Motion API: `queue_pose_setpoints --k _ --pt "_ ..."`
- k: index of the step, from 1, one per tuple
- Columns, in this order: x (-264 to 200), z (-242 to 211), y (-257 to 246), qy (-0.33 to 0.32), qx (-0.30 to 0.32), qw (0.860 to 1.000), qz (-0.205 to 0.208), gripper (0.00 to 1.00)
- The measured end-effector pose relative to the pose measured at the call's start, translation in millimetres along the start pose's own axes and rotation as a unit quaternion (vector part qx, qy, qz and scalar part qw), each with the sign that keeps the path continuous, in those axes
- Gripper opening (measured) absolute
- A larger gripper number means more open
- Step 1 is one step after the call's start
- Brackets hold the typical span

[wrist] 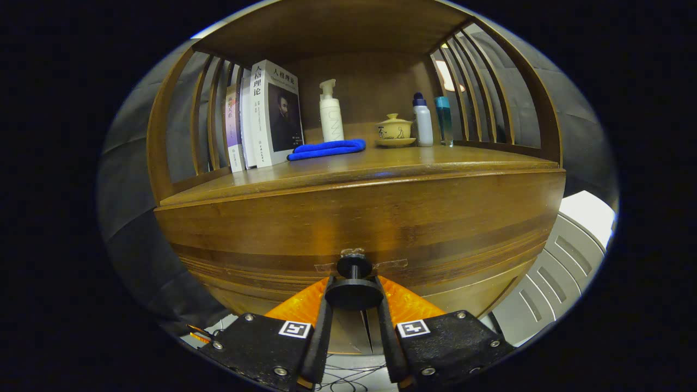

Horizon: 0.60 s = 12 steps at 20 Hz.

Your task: Pull open the drawer, take out the items inside it, and place them on the countertop above the cabinet.

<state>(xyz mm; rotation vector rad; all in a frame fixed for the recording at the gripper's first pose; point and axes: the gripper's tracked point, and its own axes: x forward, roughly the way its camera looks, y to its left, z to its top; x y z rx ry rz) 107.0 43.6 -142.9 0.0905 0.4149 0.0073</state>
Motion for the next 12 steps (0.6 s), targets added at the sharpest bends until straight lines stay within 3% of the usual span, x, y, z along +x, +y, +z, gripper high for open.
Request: queue_pose_setpoints --k 4,12 --pt "-1 -2 0 0.003 -0.010 1.000 0.016 0.31" --pt "-30 -8 -3 -0.016 -0.029 0.999 0.010 0.30"
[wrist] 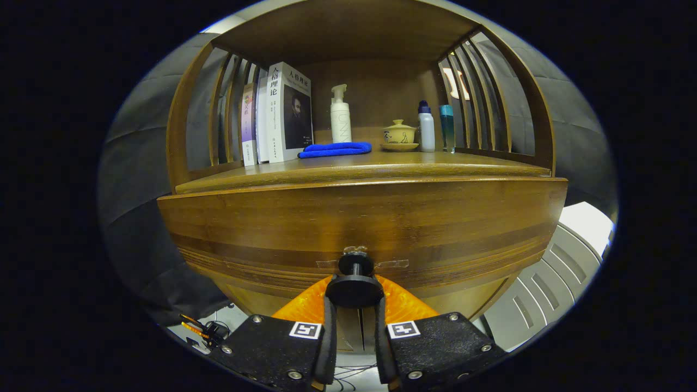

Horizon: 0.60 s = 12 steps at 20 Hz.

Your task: Pull open the drawer, take out the items inside it, and place them on the countertop above the cabinet.

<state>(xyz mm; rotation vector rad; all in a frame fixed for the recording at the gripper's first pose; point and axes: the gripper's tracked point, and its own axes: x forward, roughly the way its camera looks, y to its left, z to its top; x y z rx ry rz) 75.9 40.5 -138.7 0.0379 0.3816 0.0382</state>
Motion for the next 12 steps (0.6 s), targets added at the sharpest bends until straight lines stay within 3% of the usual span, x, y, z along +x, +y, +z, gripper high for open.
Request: queue_pose_setpoints --k 12 --pt "-53 -13 1 -0.015 -0.016 1.000 0.003 0.30"
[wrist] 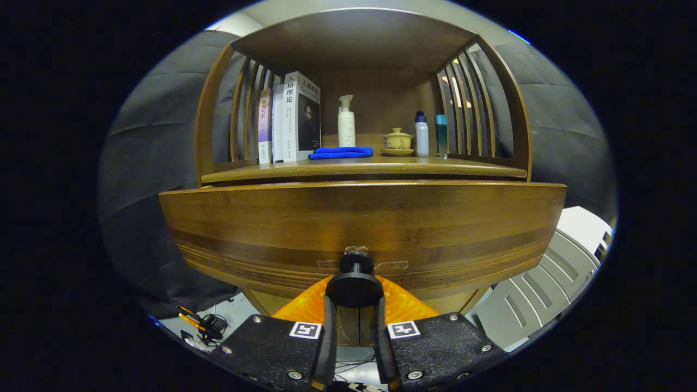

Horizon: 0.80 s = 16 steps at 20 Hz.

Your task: Pull open the drawer, take out the items inside it, and place them on the countertop above the cabinet.

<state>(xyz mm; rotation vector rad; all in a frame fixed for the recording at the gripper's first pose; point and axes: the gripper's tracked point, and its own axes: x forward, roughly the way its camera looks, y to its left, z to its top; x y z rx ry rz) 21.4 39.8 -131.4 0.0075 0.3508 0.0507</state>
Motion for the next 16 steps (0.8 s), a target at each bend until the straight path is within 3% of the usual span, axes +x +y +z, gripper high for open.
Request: queue_pose_setpoints --k 12,13,15,16 --pt "-55 -30 8 0.006 -0.014 1.000 0.021 0.29" --pt "-69 -39 11 0.004 -0.006 1.000 0.024 0.21" --pt "-91 -31 37 -0.028 -0.049 0.997 0.061 0.04" --pt "-96 -19 49 -0.049 -0.069 0.994 0.075 0.03"
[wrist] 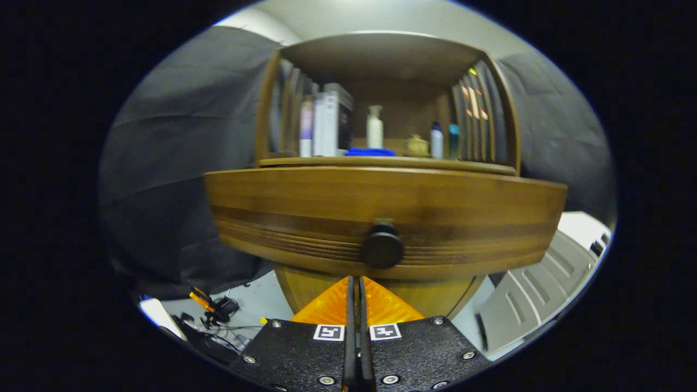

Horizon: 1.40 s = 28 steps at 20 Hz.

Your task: Pull open the drawer, take out the items inside it, and place them on the countertop above the cabinet.

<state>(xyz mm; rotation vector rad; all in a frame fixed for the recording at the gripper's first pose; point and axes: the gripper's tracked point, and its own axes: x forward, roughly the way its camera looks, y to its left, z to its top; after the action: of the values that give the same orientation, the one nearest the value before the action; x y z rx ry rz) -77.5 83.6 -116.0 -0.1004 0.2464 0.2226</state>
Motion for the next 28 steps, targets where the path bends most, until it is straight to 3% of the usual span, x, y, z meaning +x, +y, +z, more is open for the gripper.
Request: queue_pose_setpoints --k 2,7,12,14,28 --pt "-7 20 14 -0.028 0.004 1.000 0.013 0.05" --pt "-1 1 4 0.008 0.040 0.999 0.007 0.07" --pt "13 0 -1 0.021 0.055 0.998 0.005 0.71" --pt "10 2 -2 0.016 0.041 0.999 0.003 0.82" --pt "11 0 -23 0.016 0.060 0.997 -0.049 0.77"
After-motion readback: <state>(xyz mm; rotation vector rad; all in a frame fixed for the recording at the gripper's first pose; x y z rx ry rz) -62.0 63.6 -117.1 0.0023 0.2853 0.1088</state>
